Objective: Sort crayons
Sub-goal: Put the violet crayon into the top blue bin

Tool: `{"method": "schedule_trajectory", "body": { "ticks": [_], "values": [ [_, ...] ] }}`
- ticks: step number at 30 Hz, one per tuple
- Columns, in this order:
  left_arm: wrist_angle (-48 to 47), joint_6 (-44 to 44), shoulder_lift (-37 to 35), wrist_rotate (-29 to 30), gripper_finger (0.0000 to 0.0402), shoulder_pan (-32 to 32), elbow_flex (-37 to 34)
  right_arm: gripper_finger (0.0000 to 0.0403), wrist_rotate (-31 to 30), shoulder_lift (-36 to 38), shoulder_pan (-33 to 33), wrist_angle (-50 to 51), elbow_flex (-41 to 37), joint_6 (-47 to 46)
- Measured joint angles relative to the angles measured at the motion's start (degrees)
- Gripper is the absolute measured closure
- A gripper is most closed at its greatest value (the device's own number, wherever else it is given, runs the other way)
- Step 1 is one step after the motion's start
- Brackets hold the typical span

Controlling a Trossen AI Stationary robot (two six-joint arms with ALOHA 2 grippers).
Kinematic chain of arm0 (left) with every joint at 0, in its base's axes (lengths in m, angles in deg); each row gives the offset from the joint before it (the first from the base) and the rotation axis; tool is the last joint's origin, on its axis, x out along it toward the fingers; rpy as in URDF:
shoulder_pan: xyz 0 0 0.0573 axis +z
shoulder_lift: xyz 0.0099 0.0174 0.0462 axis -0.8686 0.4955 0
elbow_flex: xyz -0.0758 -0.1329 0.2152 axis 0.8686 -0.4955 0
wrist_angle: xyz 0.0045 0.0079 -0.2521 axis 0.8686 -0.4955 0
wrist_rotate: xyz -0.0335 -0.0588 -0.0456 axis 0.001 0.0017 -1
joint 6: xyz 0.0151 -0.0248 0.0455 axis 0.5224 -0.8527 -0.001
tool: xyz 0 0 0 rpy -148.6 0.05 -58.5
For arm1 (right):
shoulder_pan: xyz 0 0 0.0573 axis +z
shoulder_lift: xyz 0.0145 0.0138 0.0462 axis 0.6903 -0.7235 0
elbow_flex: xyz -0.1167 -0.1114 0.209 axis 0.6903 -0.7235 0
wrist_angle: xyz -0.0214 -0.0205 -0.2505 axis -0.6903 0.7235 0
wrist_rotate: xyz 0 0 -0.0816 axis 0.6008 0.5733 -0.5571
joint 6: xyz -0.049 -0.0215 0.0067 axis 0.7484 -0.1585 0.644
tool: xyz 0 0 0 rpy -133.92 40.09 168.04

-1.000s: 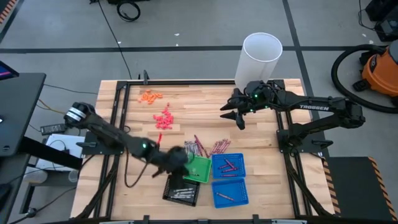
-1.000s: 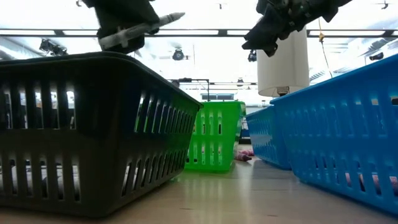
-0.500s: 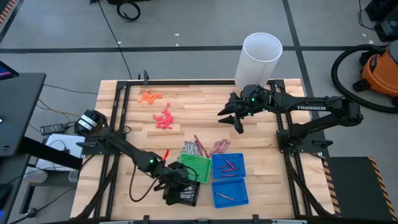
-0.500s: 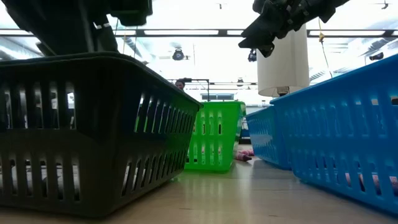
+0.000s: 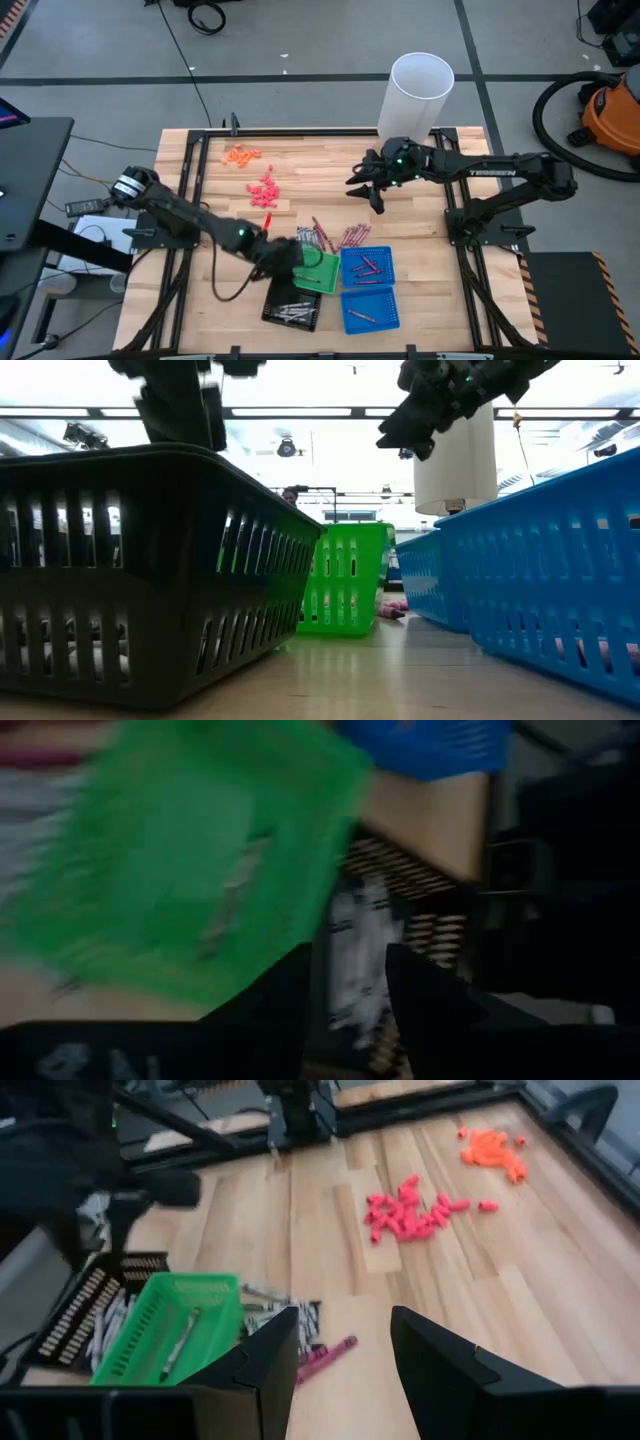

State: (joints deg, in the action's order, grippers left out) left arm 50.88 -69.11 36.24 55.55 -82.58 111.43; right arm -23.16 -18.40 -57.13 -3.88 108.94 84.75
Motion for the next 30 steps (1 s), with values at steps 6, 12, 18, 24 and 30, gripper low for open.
{"method": "schedule_trajectory", "body": {
  "ticks": [6, 12, 18, 24, 30],
  "values": [
    [-4.5, 6.8, -1.5, 0.0, 0.0261, 7.9, 0.0, 0.0234, 1.3, -6.7, 0.7, -0.2, -0.1, -4.1],
    [-7.4, 16.8, -1.8, 0.0, 0.026, 13.5, 0.0, 0.0234, 1.4, -12.4, 2.0, -0.8, -0.1, -6.0],
    [-6.3, 21.7, -1.8, -0.5, 0.026, 16.5, -2.7, 0.0234, 0.8, -14.6, 4.1, -0.8, -0.1, -8.4],
    [2.4, 20.9, -1.8, -1.0, 0.026, 17.6, -8.3, 0.0234, 1.2, -16.4, 6.2, -0.7, 0.4, -9.4],
    [9.5, 12.8, -2.8, 2.2, 0.026, 17.2, -13.0, 0.0234, -1.9, -23.5, 8.1, 1.8, 6.5, -5.7]
  ]
}}
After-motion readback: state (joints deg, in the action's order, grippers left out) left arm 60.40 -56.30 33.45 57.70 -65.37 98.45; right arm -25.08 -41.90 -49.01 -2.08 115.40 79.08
